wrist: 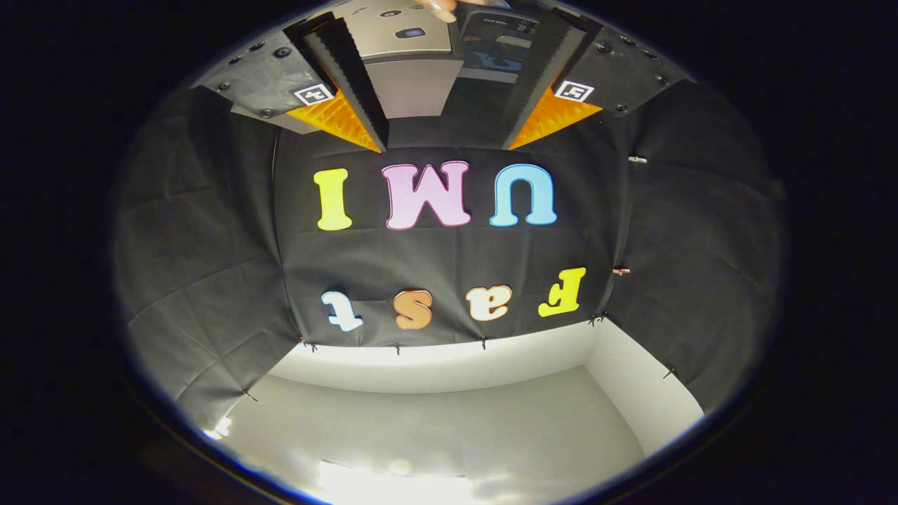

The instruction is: Put the clothes into the washing machine and then close the washing machine lid.

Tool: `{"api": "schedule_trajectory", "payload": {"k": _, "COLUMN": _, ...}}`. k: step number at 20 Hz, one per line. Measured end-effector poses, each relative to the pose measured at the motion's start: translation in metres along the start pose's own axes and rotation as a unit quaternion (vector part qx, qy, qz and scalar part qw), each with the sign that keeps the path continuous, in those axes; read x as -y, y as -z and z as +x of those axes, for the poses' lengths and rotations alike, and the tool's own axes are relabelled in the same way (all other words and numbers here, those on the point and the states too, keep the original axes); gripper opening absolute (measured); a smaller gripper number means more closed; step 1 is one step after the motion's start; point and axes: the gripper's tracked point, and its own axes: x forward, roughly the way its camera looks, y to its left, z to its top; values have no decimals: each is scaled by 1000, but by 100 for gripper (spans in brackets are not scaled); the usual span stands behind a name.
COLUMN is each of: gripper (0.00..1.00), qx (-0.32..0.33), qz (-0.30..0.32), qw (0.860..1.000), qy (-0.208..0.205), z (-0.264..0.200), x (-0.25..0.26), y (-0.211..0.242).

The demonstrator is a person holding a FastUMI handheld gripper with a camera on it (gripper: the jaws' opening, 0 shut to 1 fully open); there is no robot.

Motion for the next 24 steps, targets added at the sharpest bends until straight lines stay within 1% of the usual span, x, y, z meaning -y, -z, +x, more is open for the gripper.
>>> {"api": "schedule_trajectory", "payload": {"k": 6, "gripper": 98, "qx": -5, "qz": -12, "qw": 1000, "qy": -1, "z": 1, "x": -1, "y": 4}}
{"api": "schedule_trajectory", "payload": {"k": 18, "gripper": 98, "qx": -16, "qz": -8, "qw": 1000, "qy": 5, "z": 11, "x": -2, "y": 11}}
{"api": "schedule_trajectory", "payload": {"k": 24, "gripper": 98, "qx": -15, "qz": -8, "qw": 1000, "qy": 5, "z": 9, "x": -2, "y": 9}}
